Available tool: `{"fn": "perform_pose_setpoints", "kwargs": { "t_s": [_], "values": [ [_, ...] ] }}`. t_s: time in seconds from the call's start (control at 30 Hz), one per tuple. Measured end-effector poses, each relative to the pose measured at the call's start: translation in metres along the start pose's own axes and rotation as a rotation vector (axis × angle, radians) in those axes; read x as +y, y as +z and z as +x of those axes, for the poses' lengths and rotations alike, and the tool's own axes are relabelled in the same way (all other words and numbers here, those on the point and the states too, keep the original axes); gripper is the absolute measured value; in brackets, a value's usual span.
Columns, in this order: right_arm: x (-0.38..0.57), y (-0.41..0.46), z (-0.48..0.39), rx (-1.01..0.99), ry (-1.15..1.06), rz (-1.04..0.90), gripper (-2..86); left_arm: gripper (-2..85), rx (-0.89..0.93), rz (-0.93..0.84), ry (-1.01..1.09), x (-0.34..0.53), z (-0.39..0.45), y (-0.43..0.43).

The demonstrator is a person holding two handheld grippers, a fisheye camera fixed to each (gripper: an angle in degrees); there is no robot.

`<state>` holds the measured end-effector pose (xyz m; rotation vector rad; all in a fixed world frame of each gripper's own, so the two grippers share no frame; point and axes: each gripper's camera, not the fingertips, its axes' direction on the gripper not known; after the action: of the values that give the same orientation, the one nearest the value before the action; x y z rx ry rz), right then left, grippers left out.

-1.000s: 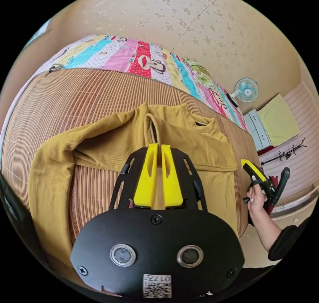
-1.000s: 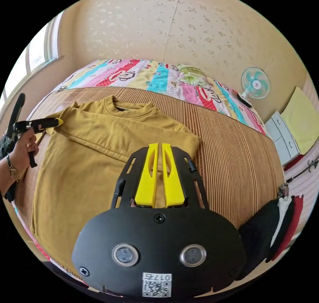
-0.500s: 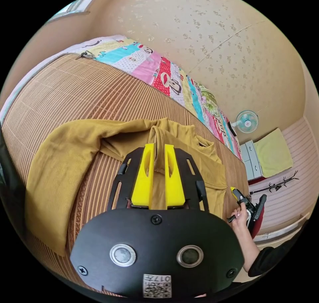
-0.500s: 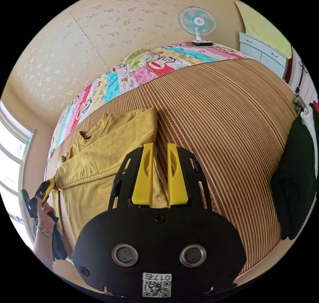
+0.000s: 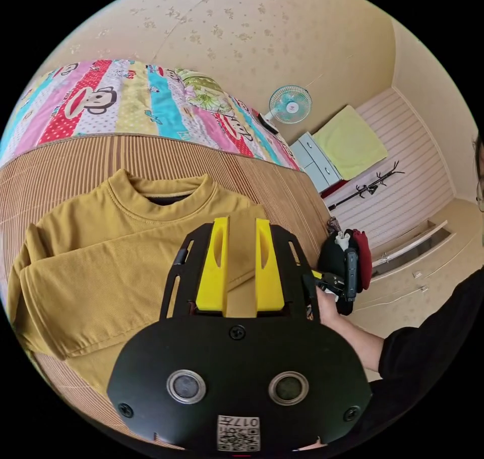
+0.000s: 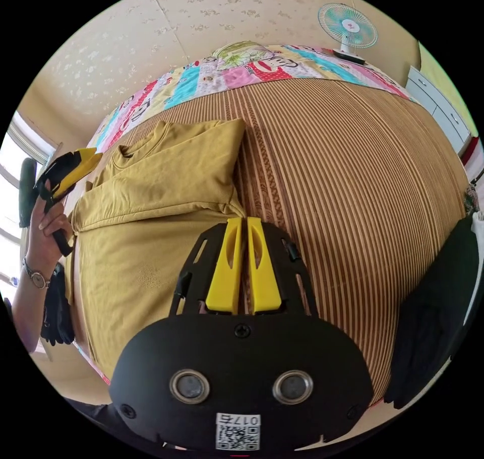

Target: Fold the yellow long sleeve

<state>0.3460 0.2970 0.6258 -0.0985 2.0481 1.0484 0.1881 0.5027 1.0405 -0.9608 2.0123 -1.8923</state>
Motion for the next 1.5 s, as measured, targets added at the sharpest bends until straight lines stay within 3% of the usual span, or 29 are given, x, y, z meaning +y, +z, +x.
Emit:
{"fn": "perform_pose_setpoints", "kwargs": {
  "t_s": [0.23,0.3,0.43,0.57,0.73,0.87,1.03,1.17,1.27,1.4,1.5],
  "values": [
    [-0.014,-0.014,0.041,-0.164,0.133,-0.028,3.5,8.3,-0.026,0.102,-0.247,0.067,-0.008,-0.023],
    [-0.012,-0.026,0.045,-0.159,0.141,0.004,3.4,8.4,-0.118,0.128,-0.315,0.093,-0.011,-0.052],
    [-0.005,-0.057,0.051,-0.114,0.194,0.067,3.1,8.5,-0.520,0.241,-0.400,0.145,-0.006,-0.146],
    [-0.002,-0.069,0.041,-0.171,0.213,0.081,2.9,8.6,-0.775,0.126,-0.408,0.167,-0.026,-0.196],
    [-0.004,-0.058,-0.014,-0.223,0.092,0.015,2.8,8.7,-0.882,-0.123,-0.322,0.167,-0.048,-0.191],
    [-0.004,-0.054,-0.054,-0.267,0.001,-0.012,2.7,7.4,-0.837,-0.303,-0.294,0.165,-0.059,-0.165],
    [0.002,-0.059,-0.101,-0.322,-0.157,-0.018,2.6,1.8,-0.790,-0.228,-0.358,0.160,-0.057,-0.192],
    [0.015,-0.060,-0.131,-0.432,-0.346,-0.108,2.5,0.4,-0.497,-0.031,-0.444,0.146,-0.045,-0.258],
    [0.042,-0.071,-0.161,-0.559,-0.526,-0.114,2.6,-0.1,-0.352,0.022,-0.466,0.126,-0.028,-0.293],
    [0.071,-0.067,-0.204,-0.702,-0.633,-0.177,9.1,-0.4,-0.194,0.062,-0.457,0.103,-0.009,-0.309],
    [0.072,-0.060,-0.217,-0.710,-0.579,-0.160,15.5,-0.5,-0.129,0.073,-0.431,0.085,0.008,-0.311]
  ]
}}
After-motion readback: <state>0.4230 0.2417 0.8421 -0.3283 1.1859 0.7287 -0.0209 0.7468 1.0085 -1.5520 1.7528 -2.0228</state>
